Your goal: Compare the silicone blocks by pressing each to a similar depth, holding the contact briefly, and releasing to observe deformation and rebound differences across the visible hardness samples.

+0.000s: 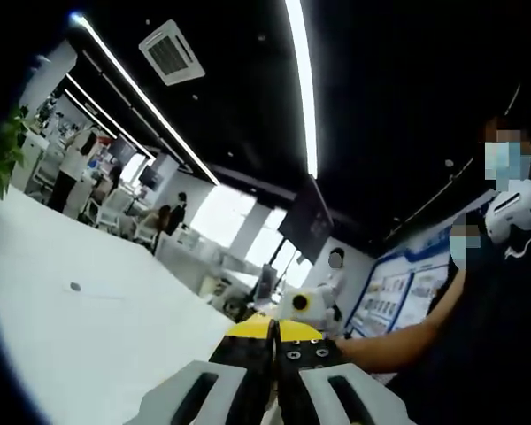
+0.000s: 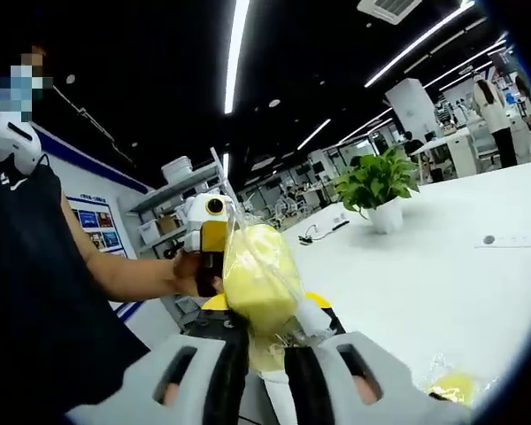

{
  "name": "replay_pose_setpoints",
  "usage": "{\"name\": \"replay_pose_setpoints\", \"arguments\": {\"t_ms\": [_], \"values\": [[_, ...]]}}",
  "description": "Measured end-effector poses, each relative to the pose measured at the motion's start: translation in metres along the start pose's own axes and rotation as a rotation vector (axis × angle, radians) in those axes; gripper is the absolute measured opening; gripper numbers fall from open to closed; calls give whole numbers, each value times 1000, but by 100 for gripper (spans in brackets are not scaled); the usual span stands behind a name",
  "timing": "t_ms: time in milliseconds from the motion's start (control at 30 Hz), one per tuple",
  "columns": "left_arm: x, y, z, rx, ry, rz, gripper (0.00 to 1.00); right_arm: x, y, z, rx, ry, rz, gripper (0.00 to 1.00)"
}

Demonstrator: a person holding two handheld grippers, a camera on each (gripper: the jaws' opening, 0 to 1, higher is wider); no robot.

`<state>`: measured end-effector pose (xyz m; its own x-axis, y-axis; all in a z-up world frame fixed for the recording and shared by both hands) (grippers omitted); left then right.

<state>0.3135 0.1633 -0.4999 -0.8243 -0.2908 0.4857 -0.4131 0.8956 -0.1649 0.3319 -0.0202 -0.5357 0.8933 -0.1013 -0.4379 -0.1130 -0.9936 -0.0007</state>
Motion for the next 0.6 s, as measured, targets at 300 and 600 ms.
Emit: {"name": "replay_pose_setpoints", "arguments": {"t_ms": [300,600], "values": [[-4,3,9,-16,-20,-45,0,1,2,4,-68,-29,29,6],[-3,2,9,-86,-68,-77,0,3,3,7,-94,-16,66,5]]}}
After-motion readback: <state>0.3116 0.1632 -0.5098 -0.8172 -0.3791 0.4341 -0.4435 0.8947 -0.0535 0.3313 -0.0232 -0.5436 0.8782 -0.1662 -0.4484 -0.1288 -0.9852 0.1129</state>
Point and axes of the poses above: the point that each gripper's makers call its tool centre point, and the gripper's own axes: y roughly backward along the fingers, x roughly to its right, z roughly out of its underside, the point moved 9 cm from there along y, roughly backward along the fingers, and after that the axes turned 1 degree about -z, right-handed, at the moved point
